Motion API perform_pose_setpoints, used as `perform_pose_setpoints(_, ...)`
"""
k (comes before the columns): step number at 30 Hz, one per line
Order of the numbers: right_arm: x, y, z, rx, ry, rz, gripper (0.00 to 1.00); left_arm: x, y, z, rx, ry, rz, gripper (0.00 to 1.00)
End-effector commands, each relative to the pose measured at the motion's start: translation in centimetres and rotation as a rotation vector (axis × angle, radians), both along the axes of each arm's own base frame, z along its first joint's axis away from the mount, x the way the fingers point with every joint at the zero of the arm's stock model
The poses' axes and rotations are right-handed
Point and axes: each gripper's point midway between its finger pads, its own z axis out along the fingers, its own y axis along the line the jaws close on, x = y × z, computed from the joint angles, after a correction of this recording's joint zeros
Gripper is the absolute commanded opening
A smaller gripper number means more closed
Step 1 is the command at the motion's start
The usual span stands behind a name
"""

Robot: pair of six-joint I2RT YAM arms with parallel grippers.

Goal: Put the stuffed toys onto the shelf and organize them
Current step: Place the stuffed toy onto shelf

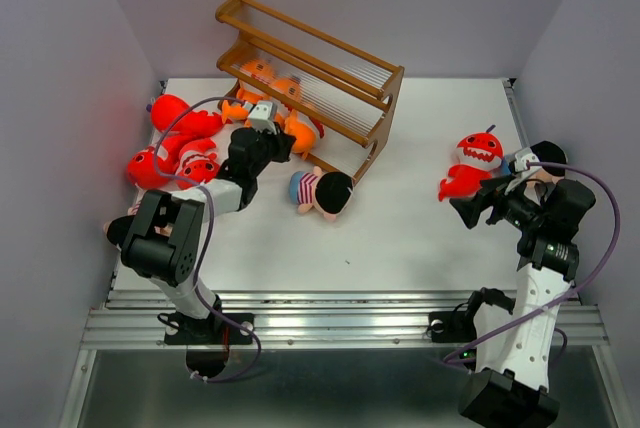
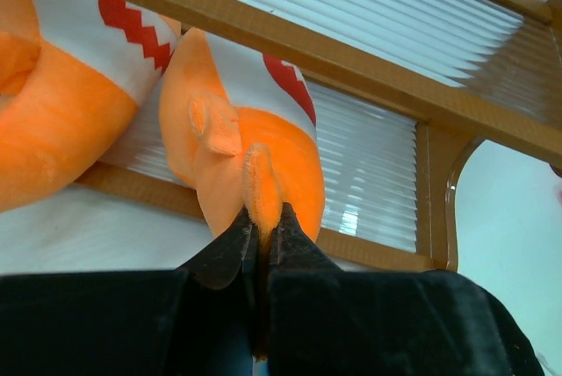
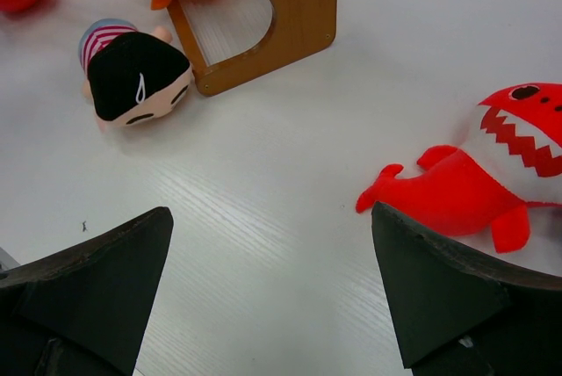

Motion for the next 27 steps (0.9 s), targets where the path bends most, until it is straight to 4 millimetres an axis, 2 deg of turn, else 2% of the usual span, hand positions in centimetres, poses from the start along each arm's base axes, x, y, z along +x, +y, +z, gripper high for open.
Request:
perform_pose_setpoints(1, 0.3, 0.0, 1.5, -0.030, -0.067, 0.014, 1.00, -0.9, 1.5, 0.0, 0.051, 0.022, 0.087, 0.00)
perform_pose_setpoints(5, 0.2, 0.1, 1.6, -0.031, -0.070, 0.013, 1.00, -1.4, 3.0, -1.6, 0.085, 0.084, 0.156, 0.06)
perform_pose_setpoints(10, 0.1, 0.1, 1.8, -0.033, -0.076, 0.015, 1.00, -2.1, 3.3, -3.4, 0.096, 0.137, 0.170, 0.16)
perform_pose_setpoints(13, 0.0, 0.2, 1.9, -0.034, -0.079, 0.015, 1.00, -2.4, 3.0, -4.1, 0.094, 0.165, 0.164, 0.27)
perform_pose_setpoints(14, 0.0, 0.2, 1.8, -0.033, -0.078, 0.015, 1.00, -2.6, 3.0, -4.5, 0.098, 0.175, 0.163, 0.35)
perform_pose_setpoints(17, 0.0, 0.2, 1.9, -0.032, -0.079, 0.017, 1.00, -2.9, 3.1, -4.8, 0.097, 0.185, 0.164, 0.50)
perform_pose_setpoints(18, 0.0, 0.2, 1.9, -0.032, -0.079, 0.017, 1.00, -2.9, 3.0, -4.8, 0.096, 0.187, 0.161, 0.53)
perform_pose_setpoints(27, 0.0, 0.3, 1.9, -0.032, -0.080, 0.019, 1.00, -2.6, 2.0, -4.8, 0.108, 0.200, 0.102, 0.66)
